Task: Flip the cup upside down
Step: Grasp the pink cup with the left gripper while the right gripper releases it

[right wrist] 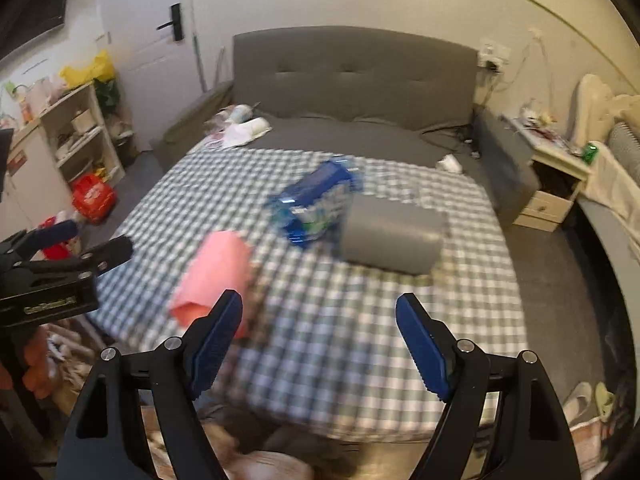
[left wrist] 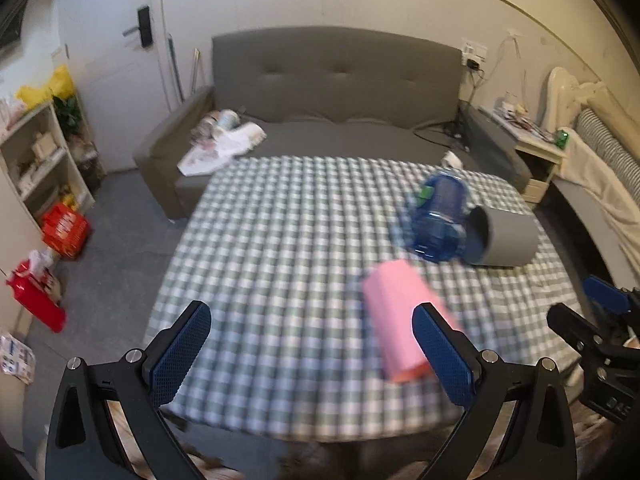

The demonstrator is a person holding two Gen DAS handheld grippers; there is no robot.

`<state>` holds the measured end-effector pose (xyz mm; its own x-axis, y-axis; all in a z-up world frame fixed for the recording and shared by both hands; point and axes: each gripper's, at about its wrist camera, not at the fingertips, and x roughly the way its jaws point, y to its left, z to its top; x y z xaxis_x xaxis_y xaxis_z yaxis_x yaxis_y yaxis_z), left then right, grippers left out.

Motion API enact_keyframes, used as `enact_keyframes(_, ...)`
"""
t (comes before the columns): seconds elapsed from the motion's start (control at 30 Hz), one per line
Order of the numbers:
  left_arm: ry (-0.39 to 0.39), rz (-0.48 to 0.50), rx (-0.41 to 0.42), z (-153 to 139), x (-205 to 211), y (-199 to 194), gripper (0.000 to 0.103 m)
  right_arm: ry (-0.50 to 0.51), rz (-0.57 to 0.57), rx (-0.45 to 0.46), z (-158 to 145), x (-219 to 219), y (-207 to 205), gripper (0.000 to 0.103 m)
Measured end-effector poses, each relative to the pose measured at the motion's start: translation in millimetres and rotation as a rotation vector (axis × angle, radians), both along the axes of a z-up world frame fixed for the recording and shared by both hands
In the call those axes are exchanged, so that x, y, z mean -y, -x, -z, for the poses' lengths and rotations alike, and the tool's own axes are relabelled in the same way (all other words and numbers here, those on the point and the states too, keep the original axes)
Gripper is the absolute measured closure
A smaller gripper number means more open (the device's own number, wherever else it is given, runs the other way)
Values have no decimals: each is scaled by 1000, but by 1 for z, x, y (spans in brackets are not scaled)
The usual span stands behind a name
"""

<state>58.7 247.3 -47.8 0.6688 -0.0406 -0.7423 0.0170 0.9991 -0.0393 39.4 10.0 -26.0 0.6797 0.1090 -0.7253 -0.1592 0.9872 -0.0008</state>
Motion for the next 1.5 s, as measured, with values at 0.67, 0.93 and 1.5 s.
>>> enact_keyframes(0.67, 57, 19, -375, 48, 51, -77, 0, -12, 17, -67, 14, 40, -59, 24)
enact_keyframes(0.93, 47, 67, -466, 61, 63, -100, 11, -32, 24, -88, 24, 37, -79, 24)
enact_keyframes(1.5, 73, 73, -373, 29, 59, -113, 40, -24, 24, -99, 33, 36, -87, 24)
